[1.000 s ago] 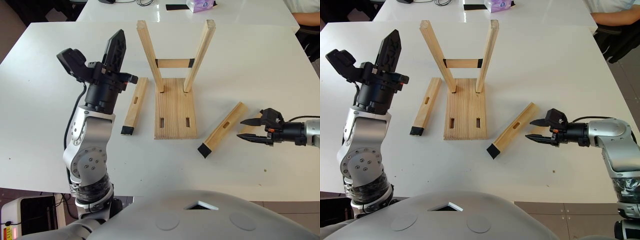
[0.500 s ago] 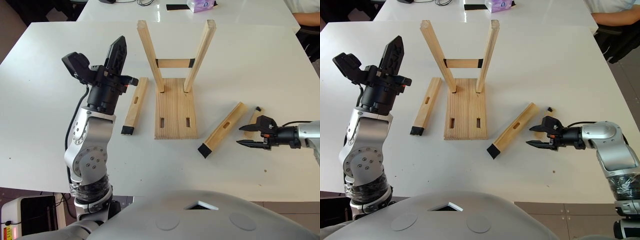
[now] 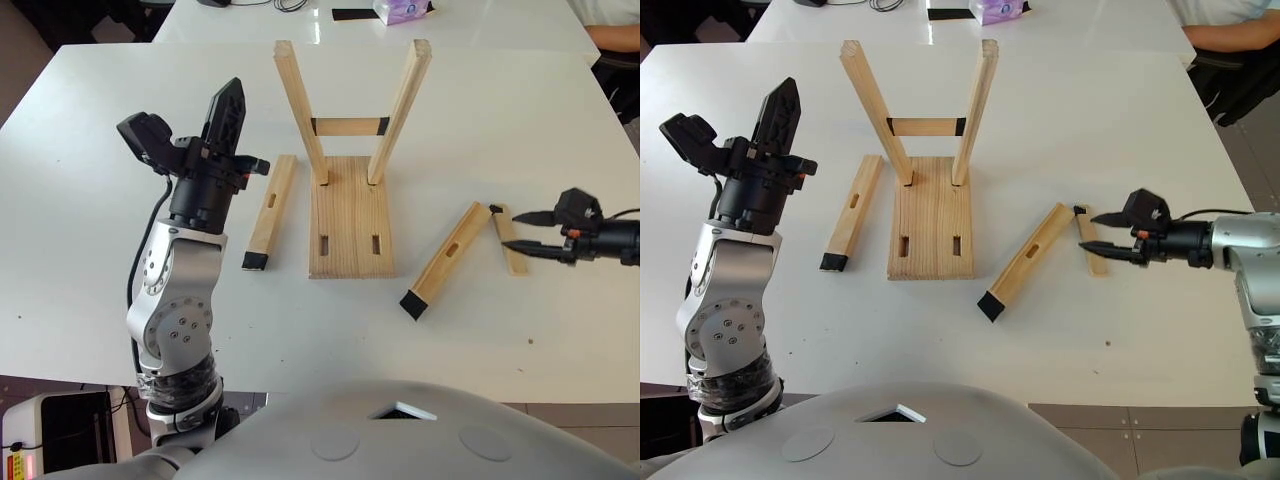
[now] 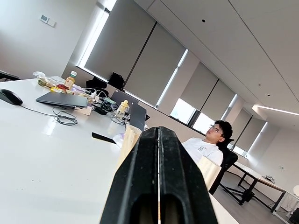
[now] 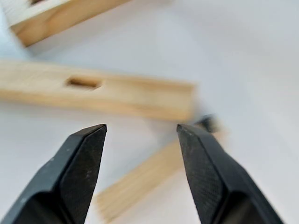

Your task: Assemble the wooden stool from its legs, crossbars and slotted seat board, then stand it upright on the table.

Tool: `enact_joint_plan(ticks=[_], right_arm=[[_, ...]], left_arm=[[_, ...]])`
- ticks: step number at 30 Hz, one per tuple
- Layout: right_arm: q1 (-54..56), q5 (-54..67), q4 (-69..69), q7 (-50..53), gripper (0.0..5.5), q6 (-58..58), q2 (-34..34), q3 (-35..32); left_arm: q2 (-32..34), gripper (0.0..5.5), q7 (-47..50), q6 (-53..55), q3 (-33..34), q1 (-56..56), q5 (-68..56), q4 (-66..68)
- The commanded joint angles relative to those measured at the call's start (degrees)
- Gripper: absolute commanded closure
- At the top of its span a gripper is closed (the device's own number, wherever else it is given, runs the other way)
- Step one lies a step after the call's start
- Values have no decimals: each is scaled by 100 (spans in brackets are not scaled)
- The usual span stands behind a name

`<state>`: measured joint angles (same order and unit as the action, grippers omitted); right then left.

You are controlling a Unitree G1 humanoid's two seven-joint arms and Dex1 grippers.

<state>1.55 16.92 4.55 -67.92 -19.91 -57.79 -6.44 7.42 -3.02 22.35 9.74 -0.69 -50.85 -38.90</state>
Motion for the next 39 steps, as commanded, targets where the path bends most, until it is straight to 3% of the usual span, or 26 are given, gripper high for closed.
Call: enact_joint_plan(ticks=[1,7,12,18,26,33,39], right_arm=[[-172,-76,-123,383,272,-311,149,-14],[-155,489,-665,1671,272,-2355,819,-425],[-673,772,-2058,2667,272,-3786,1304,-618],[-866,463,-2458,3350,272,-3587,1553,-557],[-716,452,-2146,3504,272,-3307,1649,-797],[-1133,112,-2002,3576,272,-3160,1599,-365],[-1332,-32,-1704,3512,272,-2956,1509,-402]], left_arm=[[19,550,-25,-66,-12,-64,75,4],[-18,550,12,-162,-10,-211,115,-51],[-2,550,68,-209,54,-378,110,-190],[-18,550,122,-225,36,-438,121,-235],[-97,550,159,-270,-31,-582,202,-276],[-85,550,181,-301,-63,-605,244,-267],[-144,550,203,-336,-123,-759,321,-342]])
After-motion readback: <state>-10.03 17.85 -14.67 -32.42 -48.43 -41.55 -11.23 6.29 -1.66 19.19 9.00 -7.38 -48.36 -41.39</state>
